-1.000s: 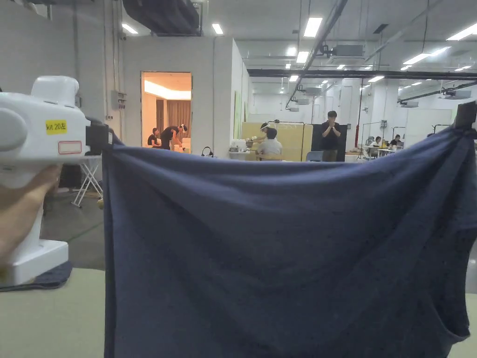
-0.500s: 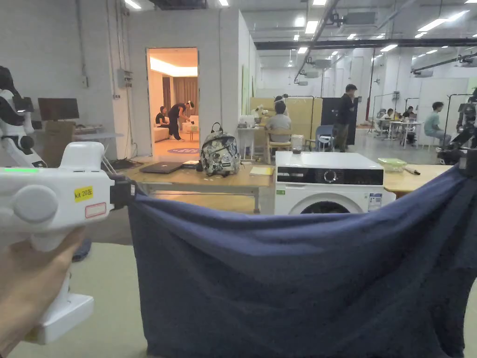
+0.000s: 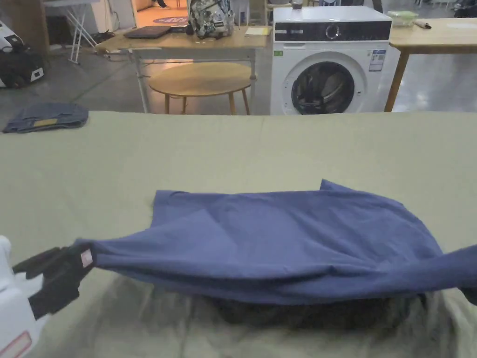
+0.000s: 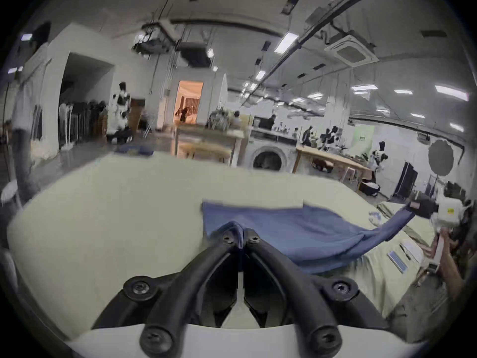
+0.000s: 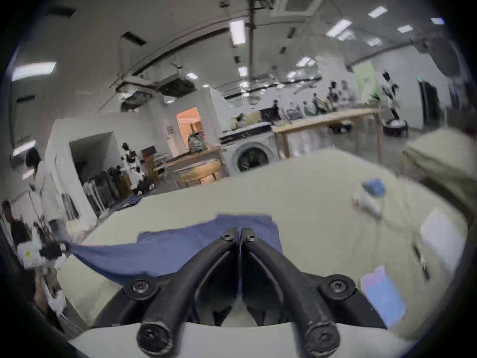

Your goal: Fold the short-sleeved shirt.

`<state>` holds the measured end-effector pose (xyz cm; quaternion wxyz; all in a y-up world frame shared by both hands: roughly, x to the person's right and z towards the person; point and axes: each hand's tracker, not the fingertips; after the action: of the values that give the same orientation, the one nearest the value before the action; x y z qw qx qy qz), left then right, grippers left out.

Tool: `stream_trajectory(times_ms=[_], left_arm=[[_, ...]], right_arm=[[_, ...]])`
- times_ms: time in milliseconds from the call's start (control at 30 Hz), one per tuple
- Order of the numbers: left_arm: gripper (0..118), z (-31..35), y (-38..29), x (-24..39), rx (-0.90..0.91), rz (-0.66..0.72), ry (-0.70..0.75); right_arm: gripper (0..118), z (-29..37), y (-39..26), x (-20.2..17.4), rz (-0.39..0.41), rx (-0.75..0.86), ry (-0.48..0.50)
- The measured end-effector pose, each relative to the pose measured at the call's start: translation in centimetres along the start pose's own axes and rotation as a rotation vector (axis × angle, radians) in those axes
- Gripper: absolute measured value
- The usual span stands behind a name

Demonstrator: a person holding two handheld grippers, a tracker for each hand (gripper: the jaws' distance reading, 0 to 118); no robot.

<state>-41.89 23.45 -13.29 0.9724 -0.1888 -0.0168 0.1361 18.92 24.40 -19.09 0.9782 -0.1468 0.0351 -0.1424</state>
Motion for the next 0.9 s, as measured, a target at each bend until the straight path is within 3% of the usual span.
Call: stream_trajectory(times_ms=[67,100,200,233,333,367,467,533,567,600,633,767,867,900], left_arm=[[0,1.6,-3.6,-0.8,-0.085,0.051,0.062],[0,2.4,-5.3,-1.1,-0.107,0.082,0.101],[0,4.4,-8.7,-2.0,-0.166,0.121,0.110],[0,4.8,-9.3,-2.1,-0.182,0.152,0.113],[0,5.3,-10.8,-2.6,-0.192,0.209,0.110],[0,5.3,-11.1,-2.5,-0.185,0.200,0.115],[3,4.7,-11.6,-2.7,-0.203,0.191,0.123],[7,4.3,-11.7,-3.2,-0.233,0.154,0.132],[18,4.3,-11.6,-3.0,-0.243,0.115,0.162],[37,4.4,-11.3,-2.7,-0.232,0.061,0.192],[44,4.7,-11.0,-2.3,-0.220,0.017,0.198],[47,6.1,-8.5,-0.2,-0.103,-0.045,0.129],[47,6.2,-5.9,1.9,-0.062,-0.049,0.087],[47,6.2,-5.0,2.8,-0.027,-0.068,0.072]], right_arm=[[0,2.9,-4.4,0.8,-0.044,-0.045,-0.048],[0,3.2,-6.2,1.0,-0.112,-0.155,-0.052],[0,6.0,-10.5,1.8,-0.131,-0.215,-0.117],[0,6.4,-10.3,2.8,-0.107,-0.161,-0.110],[0,8.9,-12.8,1.7,-0.127,-0.187,-0.134],[0,7.6,-12.7,3.4,-0.153,-0.224,-0.143],[6,8.2,-13.9,2.9,-0.100,-0.247,-0.148],[9,7.2,-13.0,2.1,-0.012,-0.291,-0.207],[21,7.6,-13.3,1.7,0.033,-0.293,-0.235],[47,8.2,-13.5,1.4,0.049,-0.284,-0.240],[66,8.1,-12.7,1.5,0.041,-0.277,-0.226],[65,9.5,-10.0,-1.0,0.126,-0.208,-0.220],[65,9.8,-7.6,-4.8,0.196,-0.144,-0.134],[65,9.0,-7.4,-3.6,0.201,-0.135,-0.088]])
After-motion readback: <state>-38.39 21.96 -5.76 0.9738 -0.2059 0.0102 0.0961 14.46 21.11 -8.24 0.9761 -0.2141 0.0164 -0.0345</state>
